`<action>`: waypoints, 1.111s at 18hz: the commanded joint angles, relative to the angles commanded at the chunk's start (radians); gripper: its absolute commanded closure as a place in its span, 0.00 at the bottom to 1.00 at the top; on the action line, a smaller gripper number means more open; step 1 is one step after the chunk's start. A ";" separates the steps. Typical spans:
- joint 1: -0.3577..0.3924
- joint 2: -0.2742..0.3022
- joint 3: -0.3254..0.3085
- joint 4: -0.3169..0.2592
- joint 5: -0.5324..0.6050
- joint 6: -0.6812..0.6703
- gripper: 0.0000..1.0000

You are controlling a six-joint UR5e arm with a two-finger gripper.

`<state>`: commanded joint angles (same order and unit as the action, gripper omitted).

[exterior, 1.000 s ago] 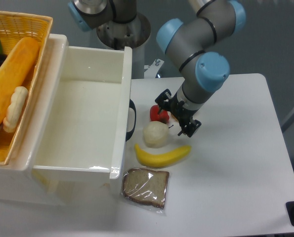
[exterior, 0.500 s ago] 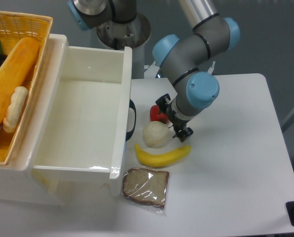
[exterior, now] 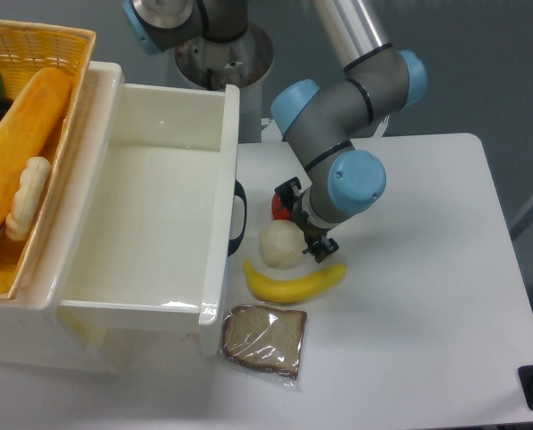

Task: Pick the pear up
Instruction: 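Lower the gripper down around the white pear, then close the gripper fingers on the white pear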

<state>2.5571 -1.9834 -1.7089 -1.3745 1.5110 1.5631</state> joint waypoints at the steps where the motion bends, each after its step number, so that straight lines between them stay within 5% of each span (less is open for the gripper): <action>1: 0.000 -0.006 0.002 0.000 -0.002 0.000 0.00; 20: -0.017 -0.040 0.002 0.032 -0.005 -0.058 0.00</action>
<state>2.5403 -2.0233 -1.7073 -1.3422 1.5064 1.5048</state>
